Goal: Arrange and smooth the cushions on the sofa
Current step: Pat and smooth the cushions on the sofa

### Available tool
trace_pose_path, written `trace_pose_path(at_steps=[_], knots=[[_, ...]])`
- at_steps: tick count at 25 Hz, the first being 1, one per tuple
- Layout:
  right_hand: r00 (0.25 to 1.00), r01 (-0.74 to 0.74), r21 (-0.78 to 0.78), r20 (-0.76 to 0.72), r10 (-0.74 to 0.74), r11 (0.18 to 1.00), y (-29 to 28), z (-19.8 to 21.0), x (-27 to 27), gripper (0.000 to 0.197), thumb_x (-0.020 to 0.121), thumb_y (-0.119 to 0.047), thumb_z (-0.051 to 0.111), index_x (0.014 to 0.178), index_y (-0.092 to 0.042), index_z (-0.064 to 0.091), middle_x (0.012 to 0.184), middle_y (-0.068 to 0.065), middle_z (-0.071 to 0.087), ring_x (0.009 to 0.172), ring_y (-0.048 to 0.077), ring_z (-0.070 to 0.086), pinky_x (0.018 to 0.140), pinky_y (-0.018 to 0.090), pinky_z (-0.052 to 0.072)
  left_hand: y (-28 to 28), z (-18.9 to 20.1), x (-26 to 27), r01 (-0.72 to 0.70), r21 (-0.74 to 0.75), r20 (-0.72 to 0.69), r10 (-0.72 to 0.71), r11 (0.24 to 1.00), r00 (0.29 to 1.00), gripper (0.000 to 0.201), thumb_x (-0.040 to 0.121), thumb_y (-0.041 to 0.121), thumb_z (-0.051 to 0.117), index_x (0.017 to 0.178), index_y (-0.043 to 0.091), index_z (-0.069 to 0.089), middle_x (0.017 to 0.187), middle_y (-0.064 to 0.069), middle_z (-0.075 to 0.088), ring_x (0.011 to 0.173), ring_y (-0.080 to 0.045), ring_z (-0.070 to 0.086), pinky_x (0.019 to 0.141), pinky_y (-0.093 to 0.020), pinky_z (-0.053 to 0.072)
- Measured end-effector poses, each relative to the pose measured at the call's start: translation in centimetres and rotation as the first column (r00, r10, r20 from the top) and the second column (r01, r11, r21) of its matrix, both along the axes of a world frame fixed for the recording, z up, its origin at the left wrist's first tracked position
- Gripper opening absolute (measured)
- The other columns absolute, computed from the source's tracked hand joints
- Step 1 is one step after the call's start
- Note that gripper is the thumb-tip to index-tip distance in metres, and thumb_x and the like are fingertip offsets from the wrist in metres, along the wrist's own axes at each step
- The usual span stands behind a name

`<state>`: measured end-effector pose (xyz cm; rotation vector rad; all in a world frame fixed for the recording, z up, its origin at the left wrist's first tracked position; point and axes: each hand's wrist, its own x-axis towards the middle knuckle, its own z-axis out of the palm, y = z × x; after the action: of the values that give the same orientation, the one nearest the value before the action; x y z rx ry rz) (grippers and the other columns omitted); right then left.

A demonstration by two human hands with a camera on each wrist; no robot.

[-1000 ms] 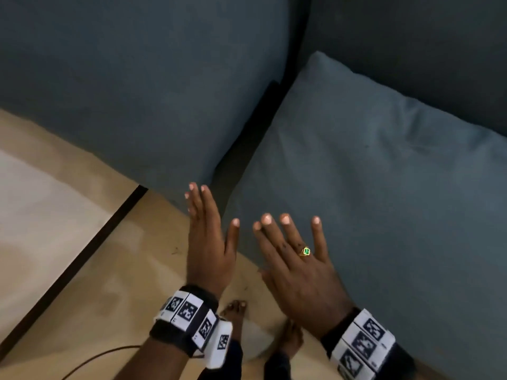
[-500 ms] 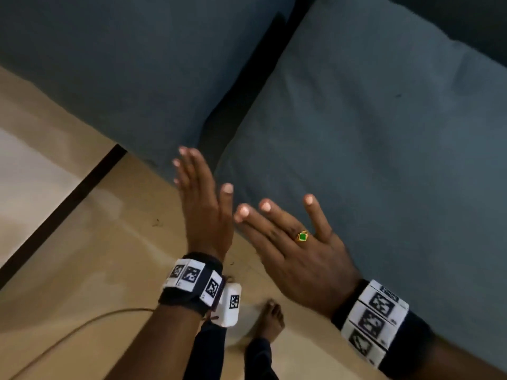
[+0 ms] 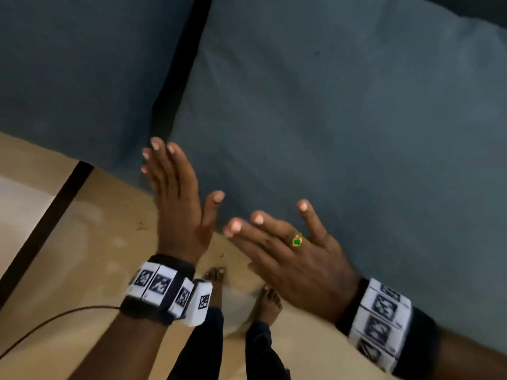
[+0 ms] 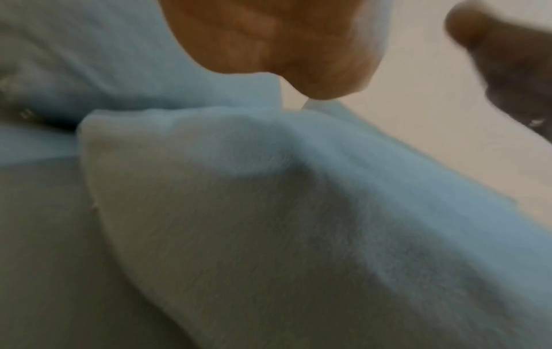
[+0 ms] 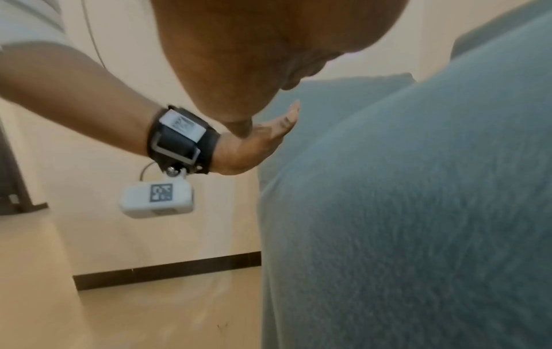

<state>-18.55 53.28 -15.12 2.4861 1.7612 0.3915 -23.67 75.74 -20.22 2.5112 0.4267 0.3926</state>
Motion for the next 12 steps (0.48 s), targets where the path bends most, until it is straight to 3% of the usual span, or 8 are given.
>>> trace_pose_path(at_steps=[1,3,4,7,8,11,12], knots=[[0.999,-0.01,-0.004,0.034,0.01,1.0,-1.0,-0.2,-0.4,0.067,0.101,-0.035,0.051,0.161,-0.023,0.023,0.165,-0.009,0.025,0.152,0.012,0.025,0.124,0.053,0.011,-0.5,0.4,0.1,0.064,0.067,0.03,-0.067,0.996,0.997,0.084,0.104,0.052,0.03,0.156,0.001,-0.012,0.163,-0.024,-0.016,0.152,-0.034,-0.015,0.124,-0.055,-0.005],[0.995,0.042,-0.179,0.096,-0.026,0.983,-3.9,-0.6,0.2,0.077,0.097,-0.042,0.061,0.161,-0.022,0.023,0.167,-0.008,0.021,0.153,0.012,0.021,0.126,0.053,-0.003,-3.1,-0.6,-0.1,0.258,0.243,-0.105,-0.239,0.935,0.965,0.089,0.103,0.047,0.042,0.157,0.011,-0.018,0.166,-0.017,-0.014,0.153,-0.039,-0.009,0.119,-0.069,0.01],[0.995,0.06,-0.226,0.088,-0.041,0.972,-4.9,-0.6,0.3,0.078,0.096,-0.044,0.062,0.161,-0.022,0.023,0.168,-0.007,0.019,0.153,0.012,0.02,0.125,0.053,-0.007,-4.1,-1.0,-0.3,0.284,0.26,-0.14,-0.255,0.923,0.957,0.092,0.101,0.049,0.045,0.157,0.013,-0.019,0.166,-0.017,-0.017,0.153,-0.041,-0.008,0.116,-0.072,0.013],[0.999,0.051,-0.034,-0.002,-0.051,0.998,-6.4,-0.7,-1.1,0.061,0.102,-0.033,0.049,0.159,-0.025,0.029,0.164,-0.011,0.029,0.151,0.01,0.025,0.125,0.051,0.006,-4.6,-0.8,-0.8,0.235,0.265,-0.056,-0.229,0.935,0.972,0.081,0.105,0.052,0.029,0.157,0.015,-0.02,0.161,-0.005,-0.035,0.151,-0.033,-0.026,0.12,-0.063,-0.009],[0.999,0.03,-0.028,0.026,-0.029,0.999,-6.8,-0.6,-1.4,0.062,0.101,-0.033,0.049,0.159,-0.026,0.027,0.163,-0.012,0.03,0.15,0.009,0.025,0.124,0.05,0.008,-4.7,-0.4,-0.9,0.254,0.294,-0.042,-0.253,0.922,0.967,0.079,0.105,0.049,0.03,0.157,0.016,-0.019,0.161,-0.003,-0.035,0.151,-0.031,-0.026,0.12,-0.063,-0.01],[0.992,0.104,-0.196,0.095,-0.087,0.975,-10.0,-1.0,-0.5,0.082,0.095,-0.045,0.063,0.162,-0.024,0.02,0.167,-0.01,0.019,0.153,0.01,0.017,0.125,0.051,-0.008,-7.5,-0.6,-1.1,0.279,0.373,-0.184,-0.224,0.885,0.957,0.087,0.104,0.048,0.043,0.158,0.011,-0.014,0.162,-0.014,-0.031,0.152,-0.046,-0.01,0.111,-0.079,0.012],[0.99,0.129,-0.174,0.077,-0.117,0.976,-10.7,-1.0,-0.8,0.079,0.096,-0.045,0.062,0.161,-0.025,0.023,0.167,-0.01,0.02,0.154,0.011,0.018,0.125,0.052,-0.007,-8.3,-0.3,-1.0,0.272,0.35,-0.166,-0.227,0.896,0.96,0.088,0.104,0.052,0.04,0.158,0.009,-0.015,0.161,-0.017,-0.032,0.15,-0.048,-0.014,0.11,-0.08,0.009]])
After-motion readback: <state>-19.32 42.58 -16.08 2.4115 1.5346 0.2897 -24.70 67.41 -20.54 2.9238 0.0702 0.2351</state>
